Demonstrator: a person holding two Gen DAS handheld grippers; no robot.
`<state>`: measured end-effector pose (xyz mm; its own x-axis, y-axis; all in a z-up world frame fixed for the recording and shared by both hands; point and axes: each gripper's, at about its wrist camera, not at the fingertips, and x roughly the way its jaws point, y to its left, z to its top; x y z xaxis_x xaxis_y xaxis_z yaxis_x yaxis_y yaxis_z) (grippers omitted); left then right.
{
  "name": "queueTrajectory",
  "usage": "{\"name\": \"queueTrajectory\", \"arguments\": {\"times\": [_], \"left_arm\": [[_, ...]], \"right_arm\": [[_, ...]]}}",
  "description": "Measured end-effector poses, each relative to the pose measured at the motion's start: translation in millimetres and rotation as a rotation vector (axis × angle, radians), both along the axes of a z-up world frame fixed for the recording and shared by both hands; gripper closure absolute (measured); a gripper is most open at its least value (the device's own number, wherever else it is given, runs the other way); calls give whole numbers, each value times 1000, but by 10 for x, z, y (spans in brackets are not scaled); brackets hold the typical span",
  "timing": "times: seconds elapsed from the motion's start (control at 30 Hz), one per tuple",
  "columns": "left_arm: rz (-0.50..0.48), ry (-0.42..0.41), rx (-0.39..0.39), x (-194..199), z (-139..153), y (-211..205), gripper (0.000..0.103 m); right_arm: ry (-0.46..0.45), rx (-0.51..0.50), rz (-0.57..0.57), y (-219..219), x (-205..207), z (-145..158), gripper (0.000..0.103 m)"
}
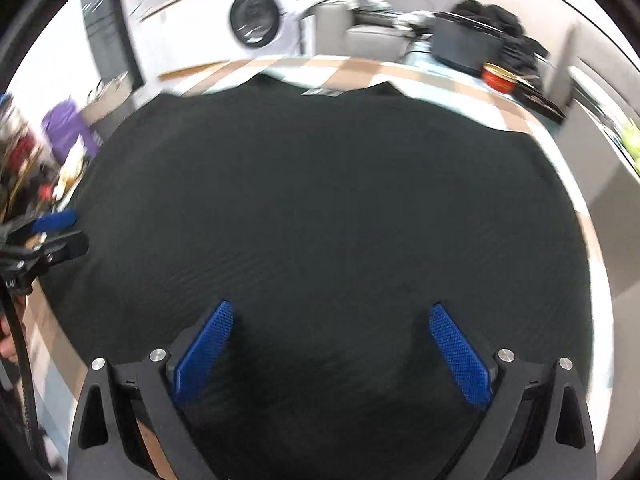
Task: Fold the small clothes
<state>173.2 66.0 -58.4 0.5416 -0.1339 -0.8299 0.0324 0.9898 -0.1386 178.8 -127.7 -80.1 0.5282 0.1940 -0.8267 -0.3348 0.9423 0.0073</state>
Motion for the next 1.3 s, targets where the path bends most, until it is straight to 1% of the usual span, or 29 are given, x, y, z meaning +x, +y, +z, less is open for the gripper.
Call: {"name": "queueTrajectory", "arguments": {"times": [0.03, 0.07, 0.1, 0.13, 0.2, 0.27, 0.3, 0.37, 0.4, 0.43, 0.5, 0.57, 0.63, 0.67, 0.73, 0.8, 0.83, 0.87, 0.9, 0.97, 1.07, 1.1, 1.13, 1.17, 1.2, 1.23, 1.3], "left_arm": [[-5, -11, 12, -73, -8, -4, 14], [-18, -27, 21, -145, 3, -8, 14], [-26, -37, 33, -222, 21, -4, 14], [-13, -38, 59, -300, 36, 14, 14], [33, 0, 84, -402, 9, 99, 14], [90, 17, 69, -561, 15, 229, 14], [112, 19, 51, -644, 29, 293, 14], [157, 11, 10, -820, 102, 400, 14], [193, 13, -11, -903, 140, 452, 14], [235, 23, -46, -994, 171, 518, 14], [295, 31, -122, -1154, 197, 604, 14], [356, 44, -217, -1295, 173, 686, 17], [391, 60, -343, -1383, 112, 738, 23], [401, 66, -392, -1378, 90, 758, 23], [418, 39, -457, -1384, 65, 762, 24], [439, 20, -511, -1324, 23, 782, 24], [458, 3, -525, -1273, 23, 802, 24], [475, -6, -530, -1218, 14, 809, 24], [512, -21, -530, -1077, 5, 864, 24], [589, -45, -523, -1027, 4, 852, 24], [657, -69, -492, -865, -22, 791, 36], [664, -65, -483, -804, -35, 765, 48], [669, -63, -481, -742, -44, 766, 65], [676, -53, -479, -665, -73, 770, 73], [683, -46, -483, -623, -99, 770, 78], [690, -57, -494, -627, -99, 778, 81], [687, -84, -492, -622, -78, 781, 84]], "right_arm": [[-4, -30, 7, 17, -20, -25, 3], [-26, -38, 9, -21, -72, -32, 3], [-23, -43, -2, -106, -122, -37, 3], [-22, -42, -21, -188, -161, -37, 3], [-15, -41, -107, -462, -235, -51, 3], [-7, -22, -187, -720, -300, -57, 3], [-19, -27, -213, -794, -351, -48, 3], [-32, -39, -245, -853, -390, -29, 3], [-32, -25, -256, -885, -364, -15, 3], [-35, 3, -272, -892, -381, 6, 3], [-39, 94, -276, -864, -410, 60, 3], [-52, 157, -258, -786, -415, 127, 3], [-63, 186, -233, -644, -343, 181, 3], [-66, 196, -213, -576, -330, 197, 3], [-62, 209, -181, -456, -255, 208, 3], [-61, 219, -157, -380, -217, 215, 3], [-62, 221, -151, -348, -218, 218, 3], [-61, 224, -146, -318, -229, 216, 3], [-59, 228, -141, -294, -231, 208, 3], [-55, 227, -142, -264, -207, 178, 3], [-53, 218, -150, -247, -194, 144, 3], [-53, 220, -152, -243, -208, 142, 3], [-51, 222, -153, -246, -223, 142, 3], [-48, 221, -155, -239, -218, 135, 3], [-47, 220, -154, -257, -213, 132, 3], [-48, 216, -154, -263, -210, 130, 3], [-52, 203, -153, -266, -212, 133, 3]]}}
